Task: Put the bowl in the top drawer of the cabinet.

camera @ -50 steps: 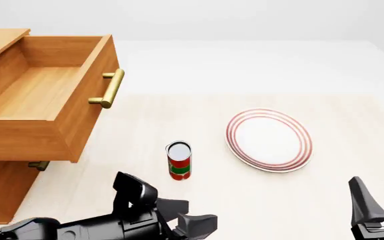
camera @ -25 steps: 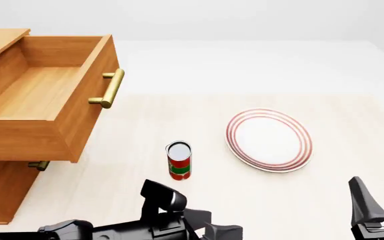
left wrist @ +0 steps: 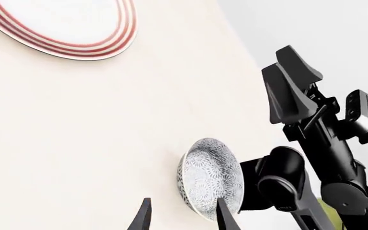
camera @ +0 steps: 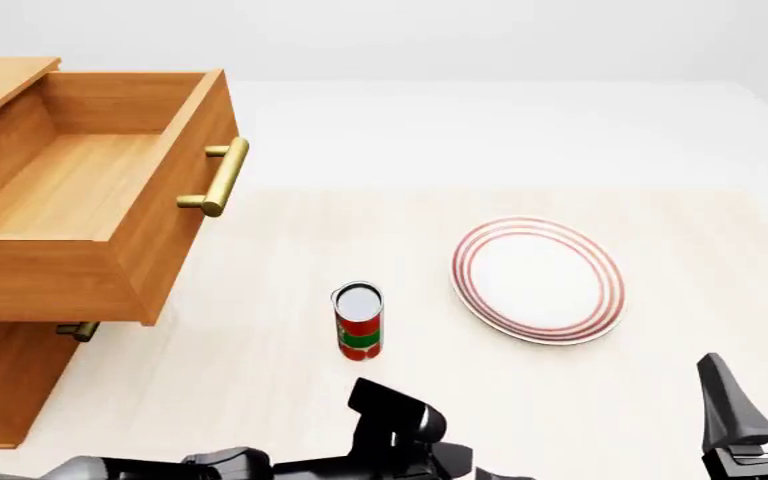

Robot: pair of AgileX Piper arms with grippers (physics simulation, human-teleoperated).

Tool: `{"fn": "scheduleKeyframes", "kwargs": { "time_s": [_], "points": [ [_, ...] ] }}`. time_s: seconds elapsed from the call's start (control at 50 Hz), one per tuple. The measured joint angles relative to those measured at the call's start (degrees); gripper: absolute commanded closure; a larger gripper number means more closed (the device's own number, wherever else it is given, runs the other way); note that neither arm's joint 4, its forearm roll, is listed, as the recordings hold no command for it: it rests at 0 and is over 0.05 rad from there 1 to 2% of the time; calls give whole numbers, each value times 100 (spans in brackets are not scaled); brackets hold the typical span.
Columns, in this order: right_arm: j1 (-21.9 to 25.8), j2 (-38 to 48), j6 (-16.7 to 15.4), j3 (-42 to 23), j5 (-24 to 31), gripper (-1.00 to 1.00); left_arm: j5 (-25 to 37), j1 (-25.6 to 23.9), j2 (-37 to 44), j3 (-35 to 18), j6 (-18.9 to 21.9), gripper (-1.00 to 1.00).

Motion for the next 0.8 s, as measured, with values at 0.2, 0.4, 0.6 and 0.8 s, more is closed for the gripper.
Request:
{"fn": "scheduleKeyframes", "kwargs": {
  "time_s": [0.2, 0.4, 0.6, 0.8],
  "points": [
    [0, 0, 0, 0, 0, -100, -15, -58, 229, -148, -46, -100],
    [0, 0, 0, 0, 0, -100, -50, -105, 441, -259, -109, -100],
    [0, 0, 0, 0, 0, -100, -58, -142, 647, -374, -181, -100],
    [0, 0, 0, 0, 0, -100, -37, -195, 847, -519, -235, -100]
  ]
}}
